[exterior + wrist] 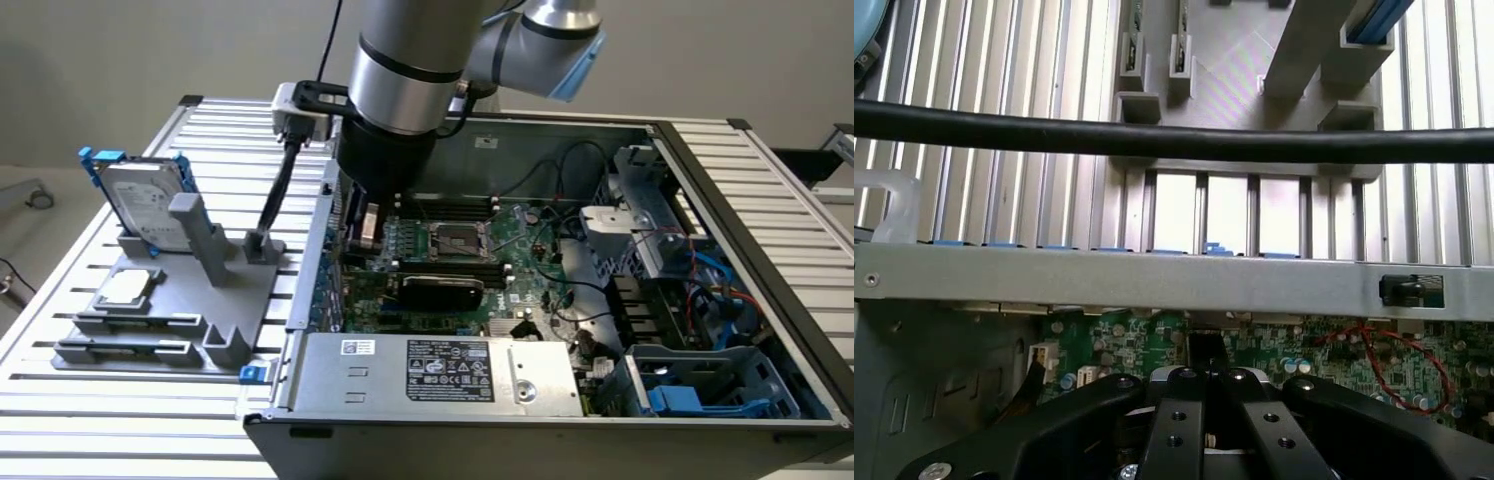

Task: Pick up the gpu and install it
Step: 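Press down on the gpu until it lock into place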

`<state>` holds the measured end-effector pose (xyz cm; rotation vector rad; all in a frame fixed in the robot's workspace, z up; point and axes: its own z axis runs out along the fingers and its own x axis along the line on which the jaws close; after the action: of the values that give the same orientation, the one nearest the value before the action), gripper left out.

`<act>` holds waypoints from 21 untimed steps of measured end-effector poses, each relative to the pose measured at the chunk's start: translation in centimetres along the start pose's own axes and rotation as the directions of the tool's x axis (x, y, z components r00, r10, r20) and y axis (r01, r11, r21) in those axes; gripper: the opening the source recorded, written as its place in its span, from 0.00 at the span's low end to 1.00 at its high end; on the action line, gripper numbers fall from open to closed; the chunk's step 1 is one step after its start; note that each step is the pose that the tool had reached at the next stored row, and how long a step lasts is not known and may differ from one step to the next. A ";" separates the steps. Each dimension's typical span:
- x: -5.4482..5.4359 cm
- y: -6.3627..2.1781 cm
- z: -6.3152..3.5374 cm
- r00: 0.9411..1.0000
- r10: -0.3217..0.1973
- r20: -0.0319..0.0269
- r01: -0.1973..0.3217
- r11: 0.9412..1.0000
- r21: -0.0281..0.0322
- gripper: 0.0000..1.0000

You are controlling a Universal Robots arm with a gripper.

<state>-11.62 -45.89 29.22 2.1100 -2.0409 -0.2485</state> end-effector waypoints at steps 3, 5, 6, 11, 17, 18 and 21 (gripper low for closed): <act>0.0 0.01 0.00 1.000 0.002 0.001 -0.002 1.000 -0.002 0.11; -0.1 0.03 0.01 1.000 0.004 0.001 -0.004 1.000 -0.004 0.11; -0.1 0.04 0.01 1.000 0.005 0.001 -0.005 1.000 -0.005 0.11; -0.1 0.05 0.01 1.000 0.009 0.003 -0.009 1.000 -0.008 0.11; -0.3 0.06 0.01 1.000 0.014 0.004 -0.014 1.000 -0.009 0.11; -0.3 0.07 0.01 1.000 0.015 0.004 -0.015 1.000 -0.010 0.11; -0.4 0.07 0.02 1.000 0.019 0.005 -0.019 1.000 -0.010 0.11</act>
<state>-11.71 -45.54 29.22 2.0855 -2.0567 -0.2617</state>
